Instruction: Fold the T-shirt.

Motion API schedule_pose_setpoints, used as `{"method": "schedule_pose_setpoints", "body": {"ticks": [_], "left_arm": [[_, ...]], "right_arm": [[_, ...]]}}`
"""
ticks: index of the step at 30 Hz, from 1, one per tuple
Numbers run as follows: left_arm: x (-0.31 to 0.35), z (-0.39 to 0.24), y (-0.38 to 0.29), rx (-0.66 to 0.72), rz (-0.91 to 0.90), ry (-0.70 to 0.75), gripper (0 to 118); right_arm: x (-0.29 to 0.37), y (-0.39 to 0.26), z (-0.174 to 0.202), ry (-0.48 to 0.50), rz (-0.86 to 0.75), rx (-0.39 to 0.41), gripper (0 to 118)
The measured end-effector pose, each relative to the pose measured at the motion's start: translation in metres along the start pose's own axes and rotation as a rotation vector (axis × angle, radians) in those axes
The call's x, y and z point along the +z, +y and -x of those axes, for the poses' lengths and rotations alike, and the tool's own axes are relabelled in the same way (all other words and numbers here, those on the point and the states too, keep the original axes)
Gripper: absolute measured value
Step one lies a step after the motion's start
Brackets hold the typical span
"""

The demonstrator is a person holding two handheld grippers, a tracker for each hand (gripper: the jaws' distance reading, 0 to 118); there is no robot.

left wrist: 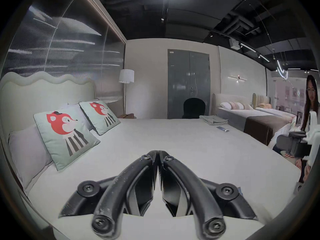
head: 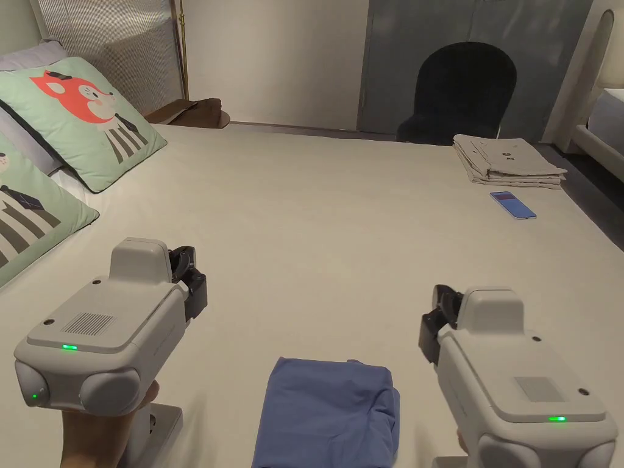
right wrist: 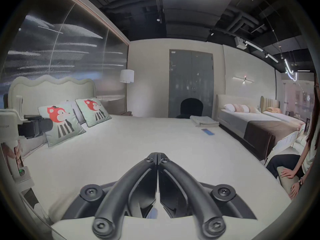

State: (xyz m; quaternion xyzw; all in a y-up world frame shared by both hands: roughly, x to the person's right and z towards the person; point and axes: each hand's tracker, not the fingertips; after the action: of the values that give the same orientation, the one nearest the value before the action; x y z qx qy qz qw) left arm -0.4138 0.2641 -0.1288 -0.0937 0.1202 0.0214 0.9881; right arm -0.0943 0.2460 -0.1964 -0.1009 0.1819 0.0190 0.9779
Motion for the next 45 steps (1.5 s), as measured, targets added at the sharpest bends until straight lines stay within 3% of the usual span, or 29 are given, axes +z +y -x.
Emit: {"method": "schedule_pose_setpoints", "body": {"ticks": [8,13,17,25,30,31,32,33,34,35,36,43,45], "left_arm": [[-0.002,0.003,-0.008,0.014,0.022,-0.011,0],[-0.005,0.005,-0.017,0.01,0.046,-0.009,0],[-0.008,0.005,-0.027,0.007,0.077,-0.01,0],[-0.026,0.001,-0.051,0.11,0.257,-0.094,0],[-0.058,0.001,-0.074,0.333,0.511,-0.226,1],[-0.064,0.002,-0.08,0.39,0.554,-0.254,9],[-0.071,0.002,-0.085,0.435,0.602,-0.281,26],[-0.077,0.002,-0.091,0.485,0.635,-0.293,57],[-0.083,0.002,-0.096,0.519,0.666,-0.305,79],[-0.088,0.001,-0.101,0.55,0.708,-0.318,100],[-0.095,0.002,-0.108,0.586,0.747,-0.333,111],[-0.138,0.008,-0.148,0.708,1.016,-0.428,110],[-0.144,0.005,-0.157,0.701,1.06,-0.457,100]], "right_arm": [[-0.039,-0.071,0.039,0.062,0.245,-0.028,0],[-0.059,-0.118,0.05,0.061,0.403,-0.011,0],[-0.072,-0.151,0.048,0.034,0.541,-0.045,0],[-0.071,-0.153,0.042,0.056,0.504,-0.039,0],[-0.07,-0.154,0.041,0.061,0.5,-0.04,0],[-0.07,-0.153,0.04,0.062,0.501,-0.041,0],[-0.07,-0.154,0.04,0.063,0.502,-0.043,0],[-0.07,-0.154,0.04,0.064,0.502,-0.046,0],[-0.069,-0.154,0.039,0.064,0.502,-0.046,0],[-0.069,-0.154,0.039,0.066,0.501,-0.046,0],[-0.069,-0.154,0.038,0.067,0.501,-0.048,0],[-0.07,-0.154,0.035,0.079,0.508,-0.065,0],[-0.07,-0.154,0.034,0.081,0.508,-0.067,0]]}}
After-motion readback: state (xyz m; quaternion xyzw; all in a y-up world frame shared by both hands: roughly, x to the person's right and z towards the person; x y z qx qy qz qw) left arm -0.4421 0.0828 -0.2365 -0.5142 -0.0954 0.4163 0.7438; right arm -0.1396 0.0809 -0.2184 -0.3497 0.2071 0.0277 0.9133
